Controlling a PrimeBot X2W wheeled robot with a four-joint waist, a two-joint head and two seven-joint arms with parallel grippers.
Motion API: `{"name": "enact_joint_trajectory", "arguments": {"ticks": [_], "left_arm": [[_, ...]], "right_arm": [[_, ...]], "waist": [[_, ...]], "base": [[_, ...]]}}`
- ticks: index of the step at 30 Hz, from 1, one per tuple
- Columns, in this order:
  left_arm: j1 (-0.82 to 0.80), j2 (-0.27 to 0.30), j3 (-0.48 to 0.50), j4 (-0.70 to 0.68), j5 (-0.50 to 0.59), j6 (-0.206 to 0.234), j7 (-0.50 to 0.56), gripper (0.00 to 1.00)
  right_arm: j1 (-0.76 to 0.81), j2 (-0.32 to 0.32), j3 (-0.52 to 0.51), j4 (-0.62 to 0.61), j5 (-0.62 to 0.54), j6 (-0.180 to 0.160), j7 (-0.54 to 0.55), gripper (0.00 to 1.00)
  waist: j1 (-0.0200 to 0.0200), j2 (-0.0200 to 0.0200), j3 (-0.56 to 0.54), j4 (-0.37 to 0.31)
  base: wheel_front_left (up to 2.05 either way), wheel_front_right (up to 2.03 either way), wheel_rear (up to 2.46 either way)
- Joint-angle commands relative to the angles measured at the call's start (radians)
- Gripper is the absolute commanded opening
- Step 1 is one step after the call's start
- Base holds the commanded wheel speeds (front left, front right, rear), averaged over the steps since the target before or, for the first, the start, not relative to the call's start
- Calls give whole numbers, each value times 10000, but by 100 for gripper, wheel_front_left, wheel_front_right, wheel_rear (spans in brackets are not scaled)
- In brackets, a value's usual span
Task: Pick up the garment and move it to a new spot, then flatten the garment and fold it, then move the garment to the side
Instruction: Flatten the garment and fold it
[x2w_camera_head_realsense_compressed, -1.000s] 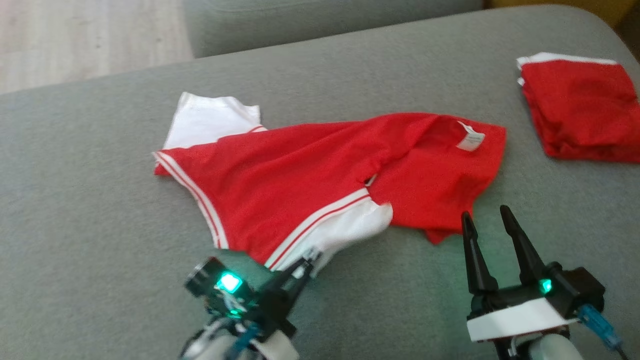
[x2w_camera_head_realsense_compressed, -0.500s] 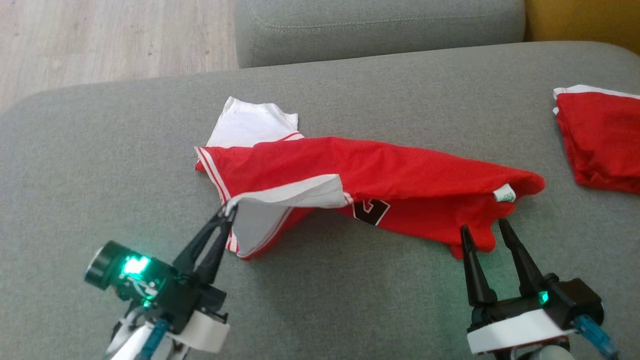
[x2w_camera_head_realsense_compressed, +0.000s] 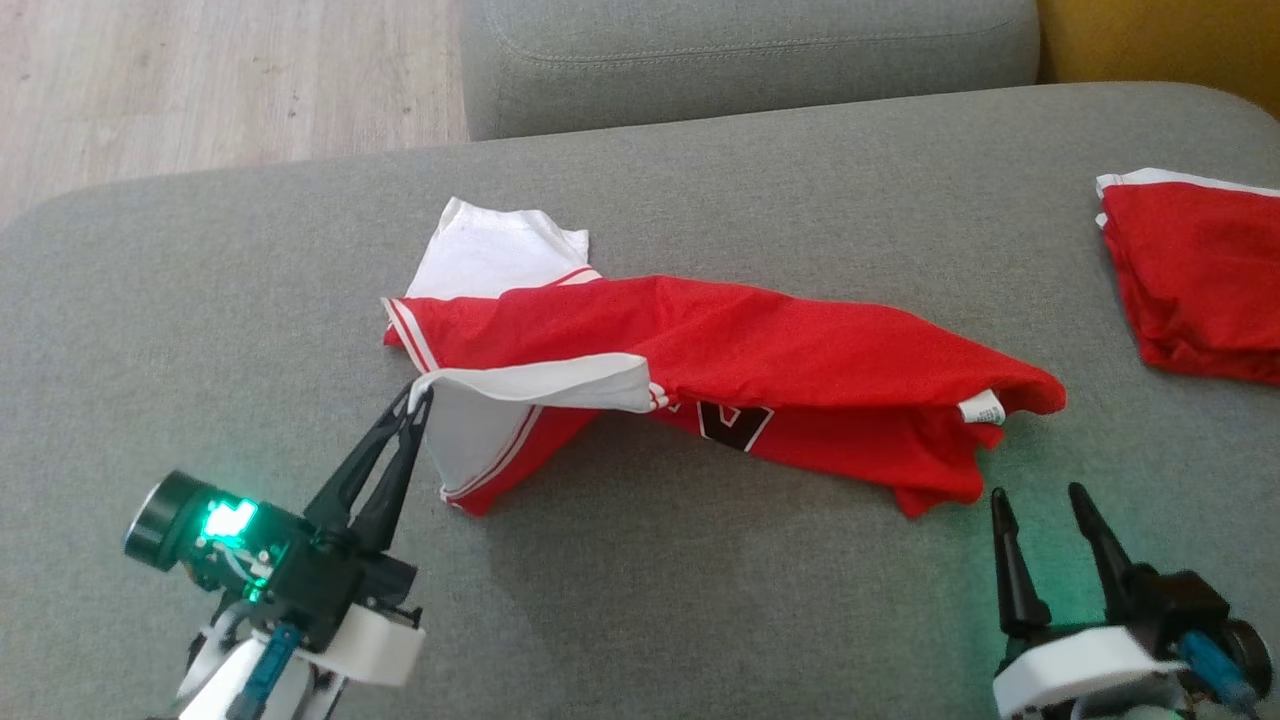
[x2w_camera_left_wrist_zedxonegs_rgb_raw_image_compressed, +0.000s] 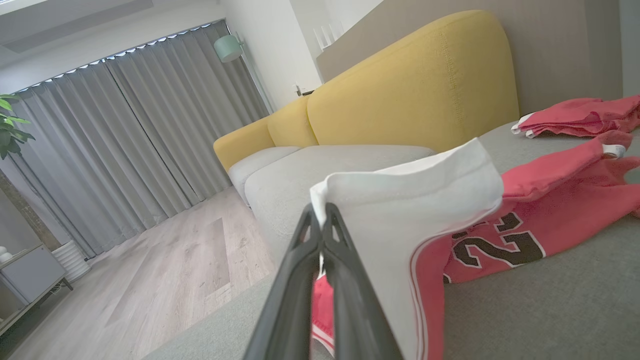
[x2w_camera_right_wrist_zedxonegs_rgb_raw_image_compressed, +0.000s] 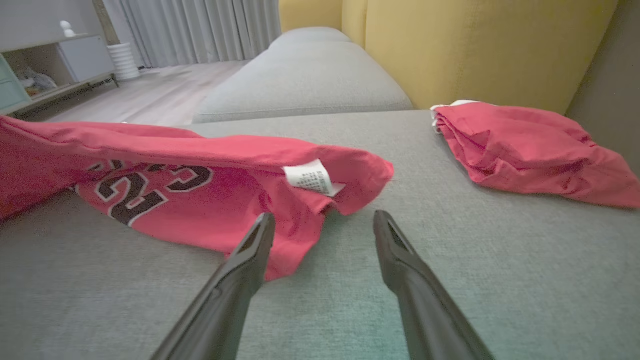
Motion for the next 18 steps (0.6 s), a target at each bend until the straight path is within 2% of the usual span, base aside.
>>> {"name": "enact_joint_trajectory", "arguments": {"ticks": [1,6,12,18], "left_arm": [[-564,352,551,-220,-122,71,-49,0],[-691,404,609,-152,-134,40,-49,0],[-864,410,590,-110,-95,4,-49,0],[-1110,396,546,-72,-50,-49,-49,0]], "right_arm": [[-575,-52,126,-92,-116,-7,-38,100],[-1336,-52,-304,1132,-580,-7,126,100],[-2342,-233,-904,2045,-1333,-7,700,100],[-3182,-502,-1184,2808,-1584,-7,832,100]], "waist": [[0,0,7,-9],[0,0,42,-13],[0,0,178,36],[0,0,397,126]], "base": [[0,0,0],[0,0,0],[0,0,0],[0,0,0]]}}
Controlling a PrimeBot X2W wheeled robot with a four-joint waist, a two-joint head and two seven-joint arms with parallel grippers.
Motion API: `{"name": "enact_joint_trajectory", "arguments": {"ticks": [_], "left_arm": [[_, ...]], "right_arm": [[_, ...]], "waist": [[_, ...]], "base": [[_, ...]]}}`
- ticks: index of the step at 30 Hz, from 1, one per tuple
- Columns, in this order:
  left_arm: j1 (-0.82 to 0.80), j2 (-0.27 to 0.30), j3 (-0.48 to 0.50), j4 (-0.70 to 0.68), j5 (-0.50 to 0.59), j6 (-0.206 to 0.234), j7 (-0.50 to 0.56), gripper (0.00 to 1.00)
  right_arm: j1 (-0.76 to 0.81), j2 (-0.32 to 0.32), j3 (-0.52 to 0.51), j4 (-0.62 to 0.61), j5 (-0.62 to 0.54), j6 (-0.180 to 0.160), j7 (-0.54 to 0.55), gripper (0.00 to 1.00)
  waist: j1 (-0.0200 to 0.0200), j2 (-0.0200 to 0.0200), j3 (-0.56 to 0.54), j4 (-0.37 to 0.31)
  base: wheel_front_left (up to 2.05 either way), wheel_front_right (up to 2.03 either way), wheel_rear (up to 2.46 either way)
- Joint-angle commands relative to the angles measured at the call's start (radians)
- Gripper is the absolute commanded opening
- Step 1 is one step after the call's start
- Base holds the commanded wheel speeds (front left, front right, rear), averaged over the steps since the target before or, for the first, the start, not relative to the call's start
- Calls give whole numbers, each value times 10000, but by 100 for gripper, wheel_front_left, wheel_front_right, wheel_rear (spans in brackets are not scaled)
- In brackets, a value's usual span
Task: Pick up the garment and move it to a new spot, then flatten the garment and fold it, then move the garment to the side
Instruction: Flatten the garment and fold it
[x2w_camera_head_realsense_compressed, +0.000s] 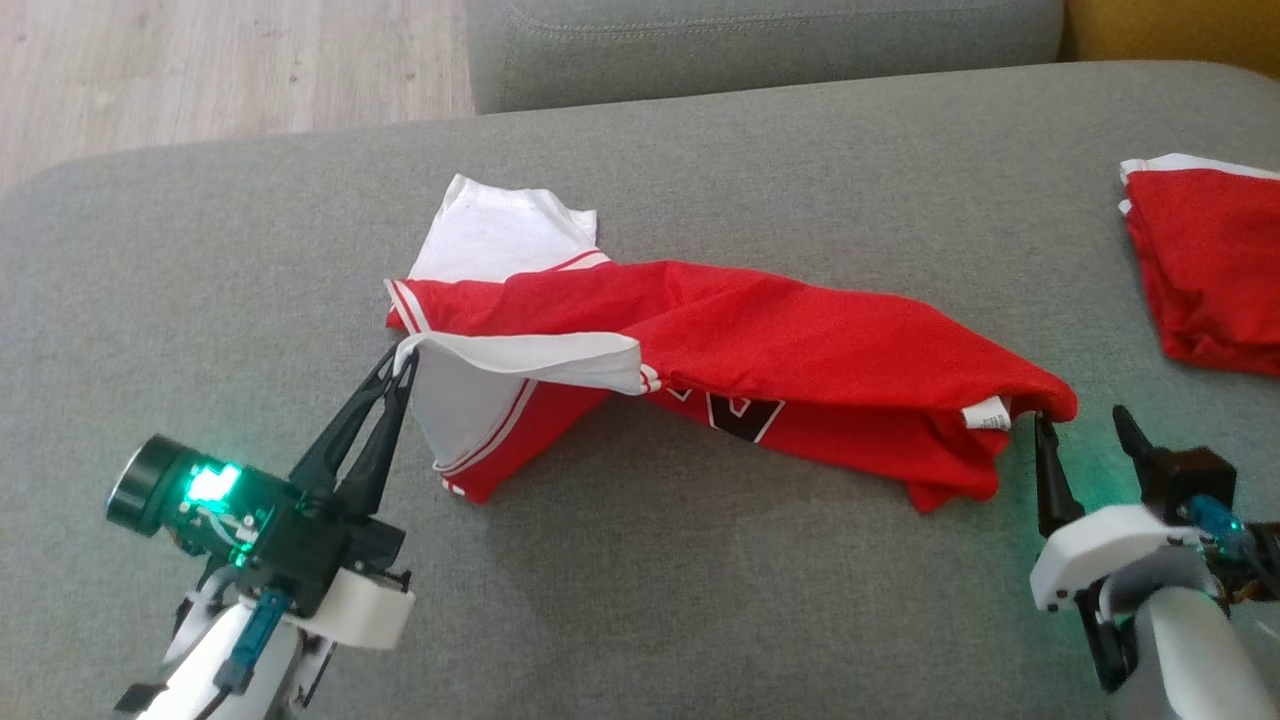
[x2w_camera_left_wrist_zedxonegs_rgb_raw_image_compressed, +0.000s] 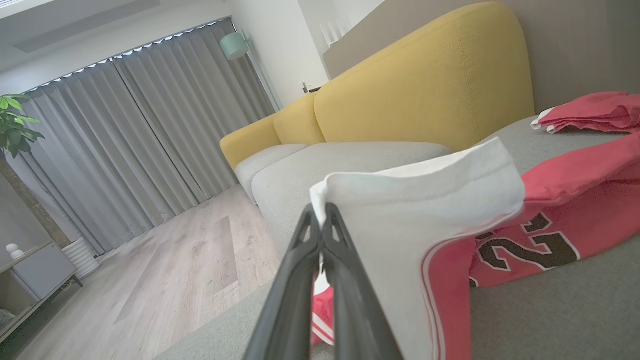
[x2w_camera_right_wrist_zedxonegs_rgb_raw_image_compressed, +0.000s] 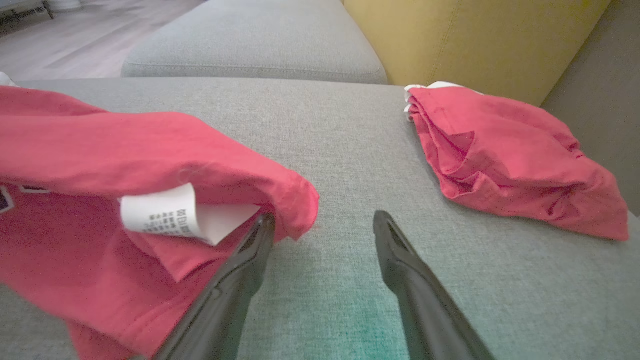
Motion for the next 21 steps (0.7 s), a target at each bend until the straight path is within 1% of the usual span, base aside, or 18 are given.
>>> {"name": "enact_joint_trajectory", "arguments": {"ticks": [1,6,7,9,10,12,13,21], "left_arm": [[-575,302,470,-237,22,-35,-49,0],[-761,283,447,-187,32,-64,-49,0],[-790,284,451,-174,27,-72,-49,0],[-827,289,461,-156,25,-79,-49,0],[-839,291,465,-150,23,-82,-49,0],[-865,295,471,-139,24,-86,-49,0],[-877,296,470,-130,28,-89,-49,0],[-919,388,544,-303,107,-11,-49,0]], "right_arm": [[-433,-203,227,-91,-87,-7,24,100],[-916,-388,703,588,95,-7,-8,100],[-969,-424,791,656,128,-7,-40,93],[-1055,-476,909,773,182,-7,-102,58],[-1088,-506,977,818,183,-7,-135,45],[-1141,-576,1031,848,122,-7,-247,9],[-1156,-607,1050,851,52,-7,-296,0],[-1103,-623,1141,598,-83,-7,-470,0]], "waist": [[-1,0,49,25],[-1,0,179,66],[-1,0,195,68],[-1,0,208,65],[-1,0,216,63],[-1,0,227,63],[-1,0,225,67],[-1,0,-25,51]], "base": [[0,0,0],[0,0,0],[0,0,0],[0,0,0],[0,0,0],[0,0,0],[0,0,0],[0,0,0]]}}
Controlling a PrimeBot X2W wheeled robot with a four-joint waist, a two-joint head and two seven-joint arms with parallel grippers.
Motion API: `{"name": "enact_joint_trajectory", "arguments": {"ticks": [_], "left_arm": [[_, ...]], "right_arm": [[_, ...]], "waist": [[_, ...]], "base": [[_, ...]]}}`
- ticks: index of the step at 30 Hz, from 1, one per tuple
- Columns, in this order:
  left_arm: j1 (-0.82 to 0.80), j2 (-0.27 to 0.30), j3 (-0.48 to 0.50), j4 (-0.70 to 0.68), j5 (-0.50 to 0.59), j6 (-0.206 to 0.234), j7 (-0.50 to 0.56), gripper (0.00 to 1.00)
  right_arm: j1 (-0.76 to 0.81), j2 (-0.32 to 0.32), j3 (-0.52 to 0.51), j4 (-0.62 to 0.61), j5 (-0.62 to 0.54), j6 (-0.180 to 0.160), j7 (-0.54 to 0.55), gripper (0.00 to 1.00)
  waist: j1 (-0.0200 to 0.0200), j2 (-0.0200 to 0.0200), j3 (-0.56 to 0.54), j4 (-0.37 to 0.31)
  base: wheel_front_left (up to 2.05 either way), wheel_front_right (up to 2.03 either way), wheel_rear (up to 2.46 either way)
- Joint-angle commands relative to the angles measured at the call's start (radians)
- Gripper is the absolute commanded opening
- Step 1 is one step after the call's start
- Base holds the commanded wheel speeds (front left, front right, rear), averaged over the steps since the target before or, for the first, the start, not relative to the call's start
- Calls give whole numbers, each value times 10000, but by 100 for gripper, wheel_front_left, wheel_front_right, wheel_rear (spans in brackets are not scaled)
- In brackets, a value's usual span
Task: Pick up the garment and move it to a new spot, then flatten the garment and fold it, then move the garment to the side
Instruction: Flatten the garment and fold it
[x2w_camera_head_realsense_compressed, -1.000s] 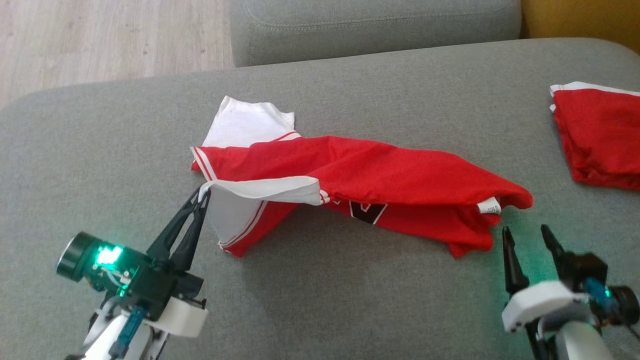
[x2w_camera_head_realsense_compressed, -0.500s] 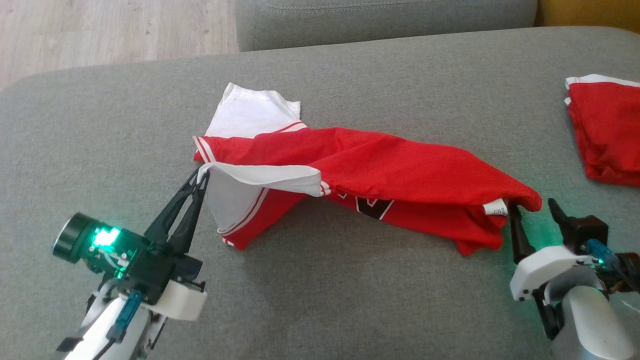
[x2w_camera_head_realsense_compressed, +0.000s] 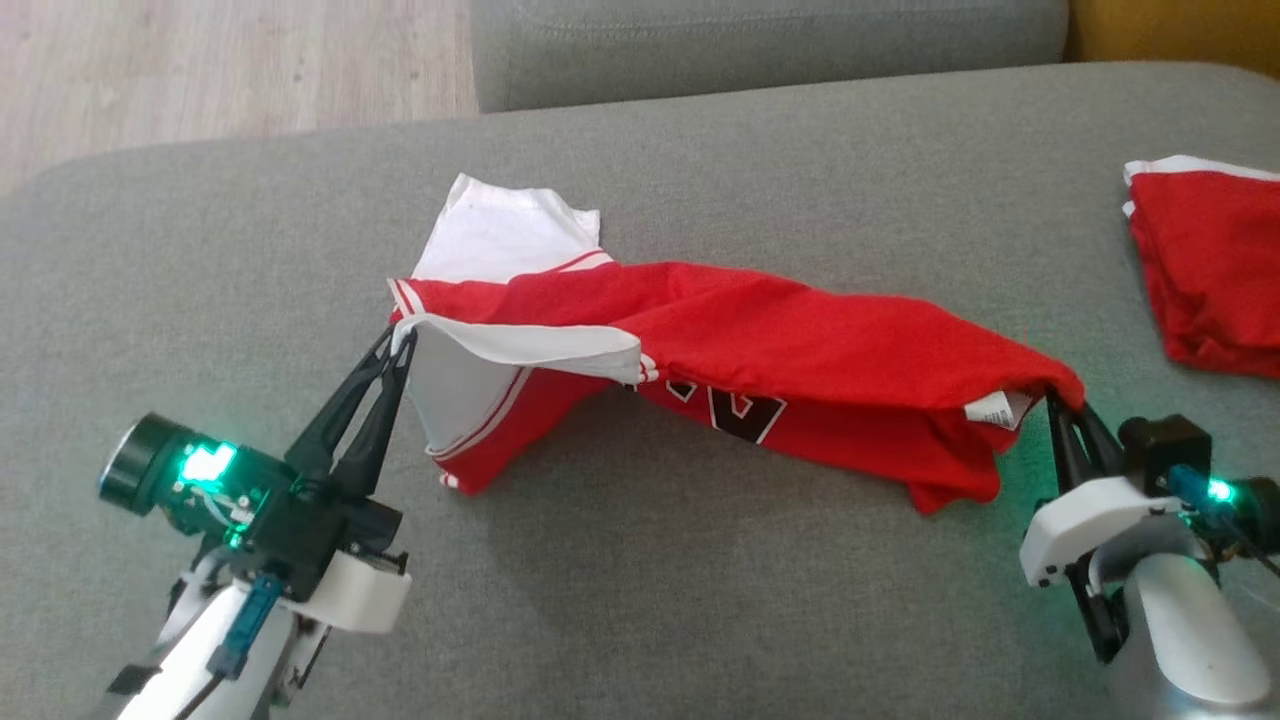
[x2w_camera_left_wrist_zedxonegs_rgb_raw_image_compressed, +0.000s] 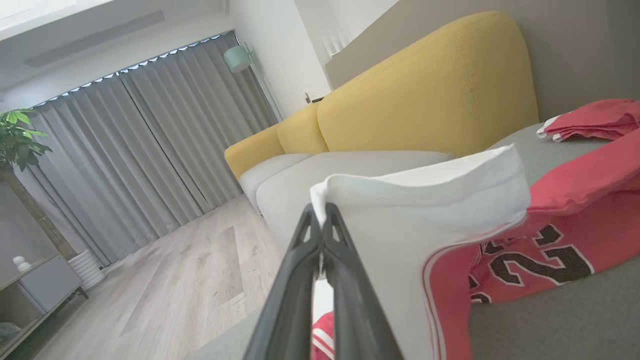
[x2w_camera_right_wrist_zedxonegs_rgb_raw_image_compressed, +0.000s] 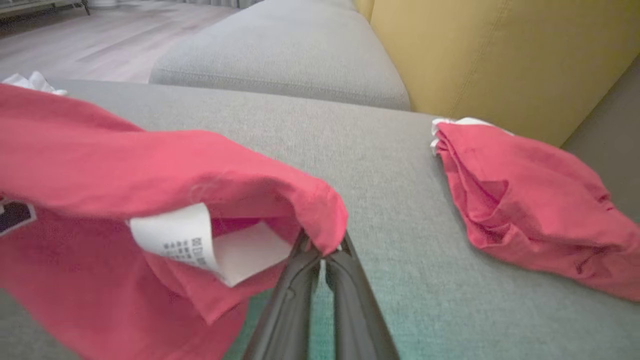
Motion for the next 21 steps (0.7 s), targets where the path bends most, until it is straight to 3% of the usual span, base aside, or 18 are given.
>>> {"name": "enact_joint_trajectory", "arguments": {"ticks": [1,7,13,21], "left_arm": [[-601,400,572,-400,102,72,-49,0],[-983,734,798,-1151,188,-44,-49,0],[-2205,1170,1289,-2185,204,-383,-49,0],[-4757,962,1113,-1938,-16,-1446,-43,0]], "right_arm": [[-251,-147,239,-458,-62,-7,-158,0],[-256,-435,396,-1647,327,-7,-87,0],[-462,-1135,479,-3746,940,-7,607,0],[-920,-2380,333,-6696,1582,-7,2727,0]], "waist": [[0,0,-141,-13],[0,0,-713,-48],[0,0,-1321,-68],[0,0,-1642,222]], "base": [[0,0,0],[0,0,0],[0,0,0],[0,0,0]]}}
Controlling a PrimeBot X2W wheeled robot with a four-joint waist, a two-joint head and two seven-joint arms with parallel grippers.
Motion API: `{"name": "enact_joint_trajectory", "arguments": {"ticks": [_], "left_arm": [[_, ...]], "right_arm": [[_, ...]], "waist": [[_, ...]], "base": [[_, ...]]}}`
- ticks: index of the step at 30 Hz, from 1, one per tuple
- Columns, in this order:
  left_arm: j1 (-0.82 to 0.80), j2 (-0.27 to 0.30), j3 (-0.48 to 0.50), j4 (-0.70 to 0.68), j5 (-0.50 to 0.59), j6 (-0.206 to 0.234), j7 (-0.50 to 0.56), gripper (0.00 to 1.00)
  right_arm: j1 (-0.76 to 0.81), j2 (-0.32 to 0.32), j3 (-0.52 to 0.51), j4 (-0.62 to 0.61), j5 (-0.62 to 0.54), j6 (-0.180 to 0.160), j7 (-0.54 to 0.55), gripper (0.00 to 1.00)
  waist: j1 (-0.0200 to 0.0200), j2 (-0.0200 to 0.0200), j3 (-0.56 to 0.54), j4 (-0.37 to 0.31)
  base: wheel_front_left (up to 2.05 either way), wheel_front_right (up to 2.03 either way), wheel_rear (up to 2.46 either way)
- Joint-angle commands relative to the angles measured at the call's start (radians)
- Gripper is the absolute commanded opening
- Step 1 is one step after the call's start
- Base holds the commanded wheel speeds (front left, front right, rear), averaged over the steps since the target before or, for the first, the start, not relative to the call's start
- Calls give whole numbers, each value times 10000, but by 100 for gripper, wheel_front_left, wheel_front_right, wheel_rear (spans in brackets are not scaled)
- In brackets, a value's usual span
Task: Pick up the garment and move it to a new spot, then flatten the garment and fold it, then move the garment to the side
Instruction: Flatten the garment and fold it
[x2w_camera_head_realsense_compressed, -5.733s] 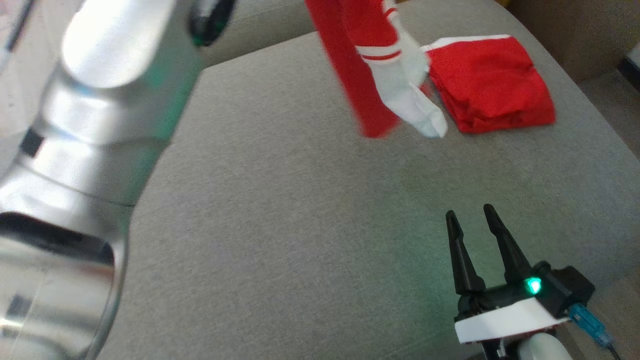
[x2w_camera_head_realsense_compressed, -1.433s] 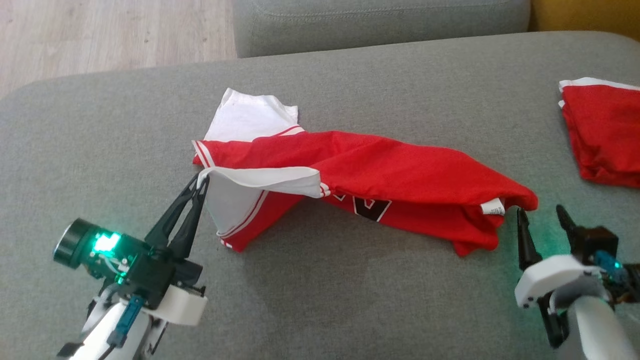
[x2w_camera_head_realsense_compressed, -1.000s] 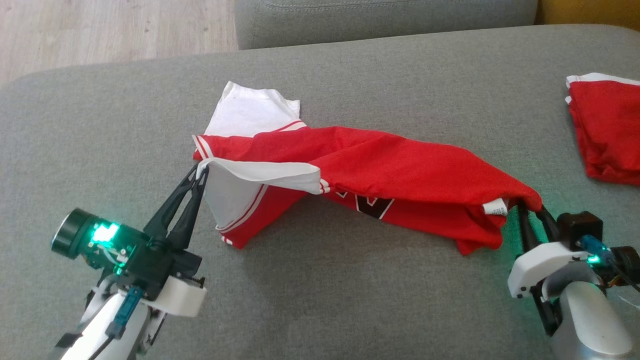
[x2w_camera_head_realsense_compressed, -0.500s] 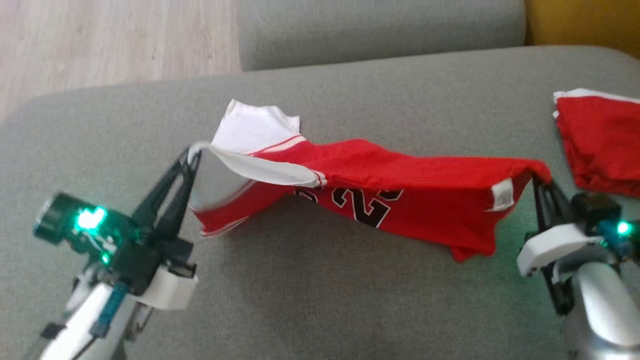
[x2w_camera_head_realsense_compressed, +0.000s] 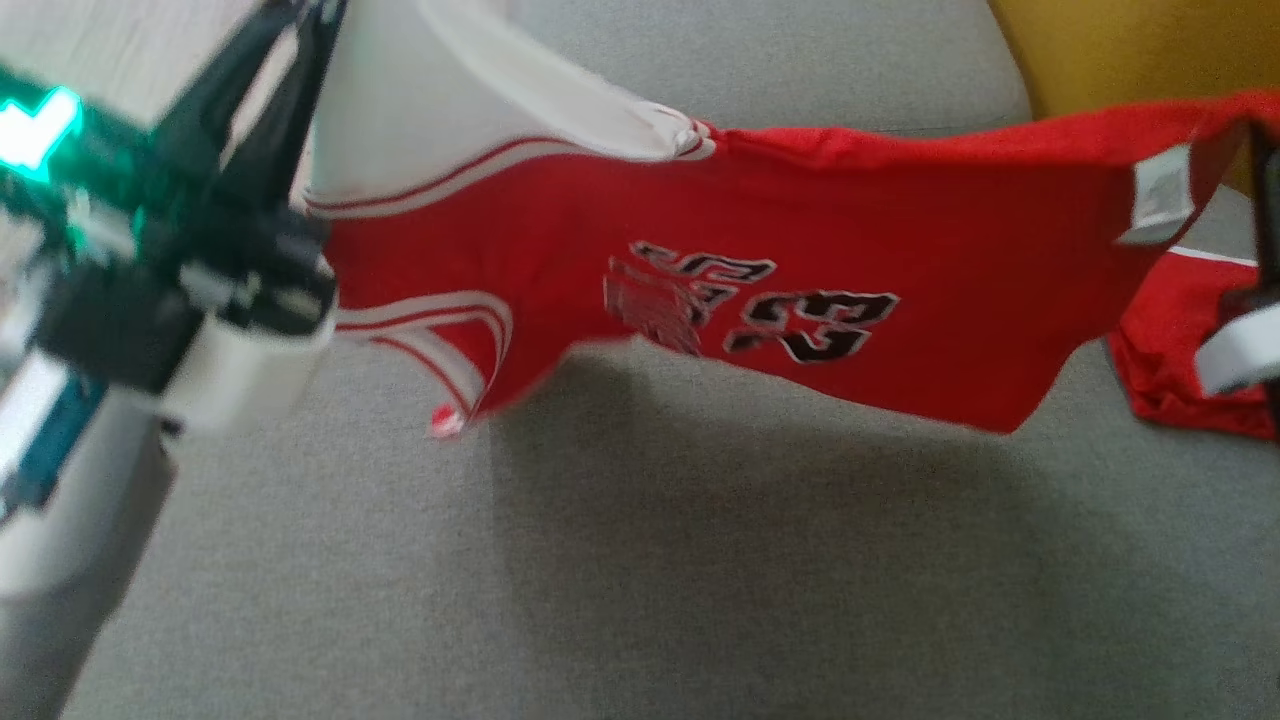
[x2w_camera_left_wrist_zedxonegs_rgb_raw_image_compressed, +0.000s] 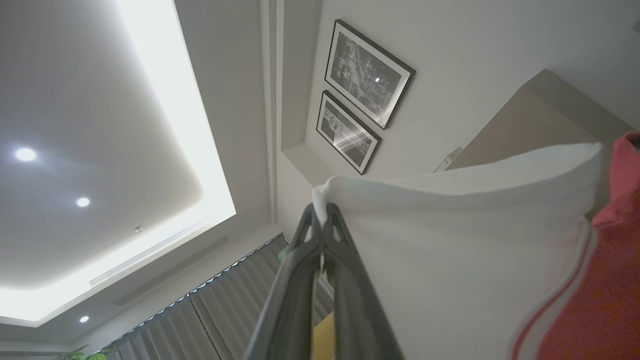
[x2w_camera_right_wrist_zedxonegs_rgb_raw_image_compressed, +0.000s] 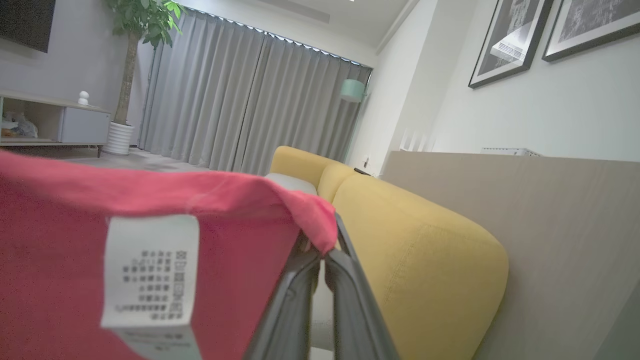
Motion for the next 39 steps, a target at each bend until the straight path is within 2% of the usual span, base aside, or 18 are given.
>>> {"name": "enact_joint_trajectory", "arguments": {"ticks": [1,5,12,15,19,20,25,29,34,39], "left_arm": [[-958,220,384,113,-77,-118,-30,0],[-2051,-63,360,1267,-373,-418,-3,0],[-4423,-429,304,3930,-1011,-849,139,0],[-5648,-569,150,4979,-851,-905,71,0],[-7016,-1170,139,6202,-571,-648,-16,0],[-7016,-1170,139,6202,-571,-648,-16,0],[-7904,-1630,285,5910,-3,-73,-31,0],[-7525,-1556,459,5351,38,-170,-33,0],[-6035,-1324,605,4442,-66,-400,-34,0],[-3570,-1140,722,3088,-123,-432,-35,0]], "right_arm": [[-671,-333,222,-589,147,-9,296,0],[-1477,-534,384,-684,413,-9,648,0],[-4243,-854,886,1255,855,-9,407,0],[-5552,-898,1083,2289,936,-9,133,0],[-7084,-1031,1426,3564,713,-9,-673,0],[-7084,-1031,1426,3564,713,-9,-673,0],[-8461,-1097,1415,4841,6,-9,-1924,0],[-8683,-991,1390,5608,-450,-9,-2641,0],[-8100,-894,1383,6198,-569,-9,-3008,0],[-6805,-719,1317,6543,-349,-9,-3128,0]], "waist": [[1,-1,-3,31],[1,-1,261,-7],[1,-1,1898,56],[1,-1,2648,202],[1,-1,3175,423],[1,-1,3175,423],[1,-1,3511,559],[1,-1,3720,638],[1,-1,4049,767],[1,-1,4218,841]], "base": [[0,0,0],[0,0,0],[0,0,0],[0,0,0],[0,0,0],[0,0,0],[0,0,0],[0,0,0],[0,0,0],[0,0,0]]}}
